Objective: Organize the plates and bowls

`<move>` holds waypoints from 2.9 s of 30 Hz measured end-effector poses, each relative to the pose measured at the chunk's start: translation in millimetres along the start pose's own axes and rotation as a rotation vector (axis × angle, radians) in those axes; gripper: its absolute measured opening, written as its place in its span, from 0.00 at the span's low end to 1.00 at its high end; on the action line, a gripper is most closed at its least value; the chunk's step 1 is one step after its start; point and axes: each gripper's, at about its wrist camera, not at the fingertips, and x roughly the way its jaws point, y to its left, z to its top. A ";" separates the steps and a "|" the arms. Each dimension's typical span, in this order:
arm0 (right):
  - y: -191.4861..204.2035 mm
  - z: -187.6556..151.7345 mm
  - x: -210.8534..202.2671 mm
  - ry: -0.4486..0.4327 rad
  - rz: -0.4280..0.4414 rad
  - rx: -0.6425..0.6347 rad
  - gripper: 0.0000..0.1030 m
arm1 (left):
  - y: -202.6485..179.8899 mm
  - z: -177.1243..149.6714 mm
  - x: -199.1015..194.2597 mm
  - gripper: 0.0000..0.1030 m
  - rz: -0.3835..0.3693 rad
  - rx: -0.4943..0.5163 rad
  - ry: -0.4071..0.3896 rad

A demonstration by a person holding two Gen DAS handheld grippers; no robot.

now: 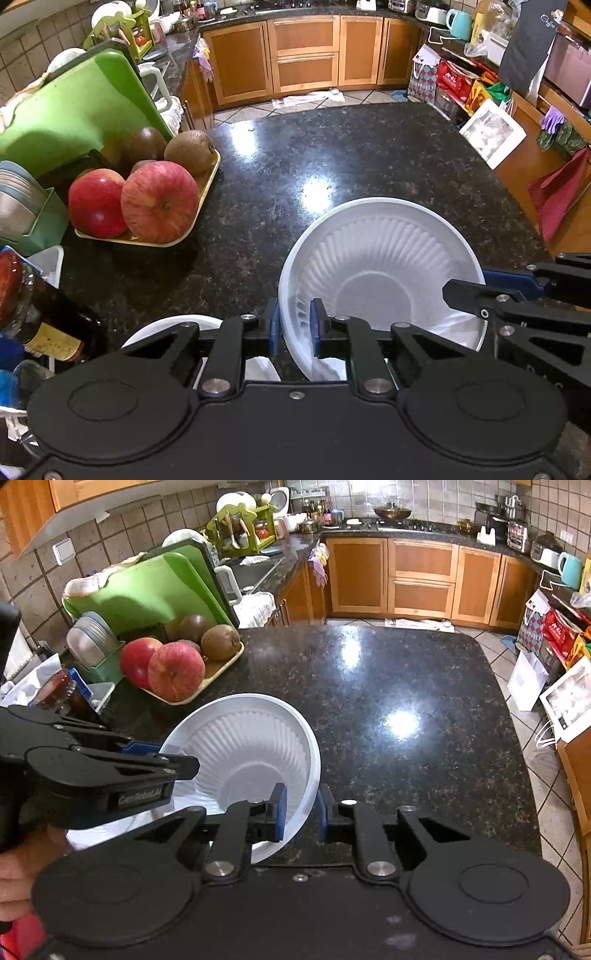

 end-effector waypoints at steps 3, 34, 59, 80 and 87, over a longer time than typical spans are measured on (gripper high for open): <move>1.8 -2.6 -14.2 -0.019 0.001 -0.008 0.18 | -0.6 -3.0 -10.5 0.21 -0.002 -0.001 -0.015; 16.3 -122.5 -166.7 -0.190 0.099 -0.046 0.19 | -39.2 -113.2 -133.1 0.21 0.017 -0.025 -0.155; -6.3 -160.5 -137.7 -0.098 0.153 0.012 0.31 | -70.0 -161.9 -94.5 0.34 0.018 -0.087 -0.061; -26.8 -153.9 -120.8 -0.086 0.194 -0.011 0.40 | -67.8 -161.4 -100.1 0.38 0.053 -0.189 -0.080; -31.8 -151.0 -116.7 -0.081 0.217 -0.025 0.40 | -66.7 -159.9 -100.6 0.38 0.084 -0.237 -0.078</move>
